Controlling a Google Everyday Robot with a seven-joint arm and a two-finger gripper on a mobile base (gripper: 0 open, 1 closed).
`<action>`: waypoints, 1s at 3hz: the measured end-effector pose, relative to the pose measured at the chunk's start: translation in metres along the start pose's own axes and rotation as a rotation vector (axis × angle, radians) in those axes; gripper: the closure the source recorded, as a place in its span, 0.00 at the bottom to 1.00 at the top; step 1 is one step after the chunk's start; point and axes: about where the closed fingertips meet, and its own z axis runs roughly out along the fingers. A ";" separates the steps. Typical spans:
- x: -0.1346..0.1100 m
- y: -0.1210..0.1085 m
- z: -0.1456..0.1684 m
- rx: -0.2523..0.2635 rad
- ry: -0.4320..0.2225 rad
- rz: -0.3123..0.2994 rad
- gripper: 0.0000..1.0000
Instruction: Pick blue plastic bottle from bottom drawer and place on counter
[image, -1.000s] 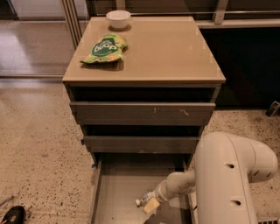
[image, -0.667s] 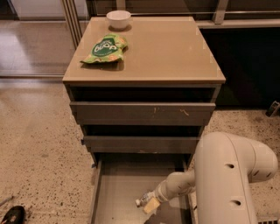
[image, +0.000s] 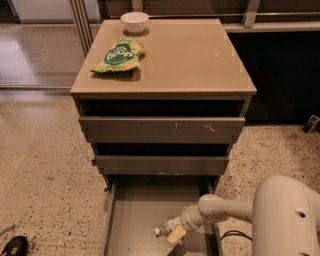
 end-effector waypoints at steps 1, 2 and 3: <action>0.002 0.003 -0.004 -0.047 0.017 -0.040 0.00; 0.003 0.004 -0.003 -0.049 0.018 -0.039 0.00; 0.004 0.006 0.006 -0.055 0.091 -0.060 0.00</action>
Offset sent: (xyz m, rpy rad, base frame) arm -0.0014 -0.0026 0.0030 0.0096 0.0105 0.0602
